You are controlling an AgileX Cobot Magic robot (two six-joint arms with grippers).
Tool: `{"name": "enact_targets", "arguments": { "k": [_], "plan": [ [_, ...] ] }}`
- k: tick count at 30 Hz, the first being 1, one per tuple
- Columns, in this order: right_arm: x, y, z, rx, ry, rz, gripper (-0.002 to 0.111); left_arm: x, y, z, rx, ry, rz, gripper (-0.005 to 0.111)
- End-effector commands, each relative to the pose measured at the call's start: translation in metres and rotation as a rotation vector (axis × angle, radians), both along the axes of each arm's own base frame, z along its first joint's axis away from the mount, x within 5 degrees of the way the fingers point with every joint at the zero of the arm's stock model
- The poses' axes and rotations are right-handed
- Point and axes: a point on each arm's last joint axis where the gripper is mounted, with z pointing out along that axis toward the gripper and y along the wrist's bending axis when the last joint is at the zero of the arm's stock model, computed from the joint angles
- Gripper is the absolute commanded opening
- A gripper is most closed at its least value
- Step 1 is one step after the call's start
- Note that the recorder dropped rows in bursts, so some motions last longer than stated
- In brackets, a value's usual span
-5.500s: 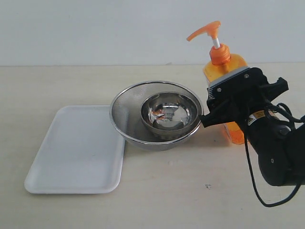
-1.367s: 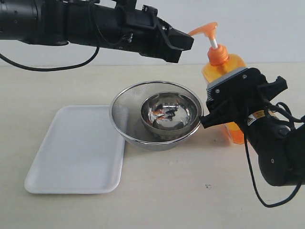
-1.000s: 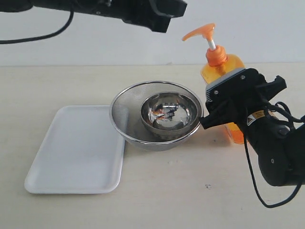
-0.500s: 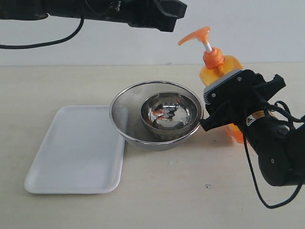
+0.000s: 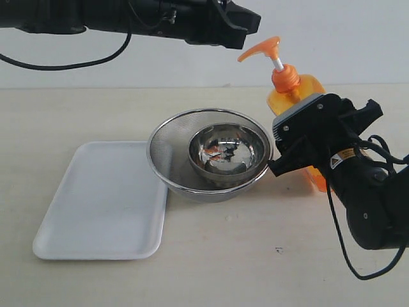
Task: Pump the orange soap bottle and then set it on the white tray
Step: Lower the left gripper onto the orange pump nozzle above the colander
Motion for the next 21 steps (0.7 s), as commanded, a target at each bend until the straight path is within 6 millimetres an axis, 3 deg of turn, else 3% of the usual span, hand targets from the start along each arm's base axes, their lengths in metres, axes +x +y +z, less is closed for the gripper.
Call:
{"name": "enact_targets", "arguments": {
  "k": [1, 21],
  "plan": [
    [0.000, 0.000, 0.013, -0.006, -0.086, 0.009, 0.000, 0.000, -0.004, -0.002, -0.024, 0.021, -0.018, 0.005],
    [0.000, 0.001, 0.012, 0.003, -0.069, 0.016, 0.000, -0.007, -0.021, -0.014, 0.011, 0.011, -0.075, 0.005]
  ]
}}
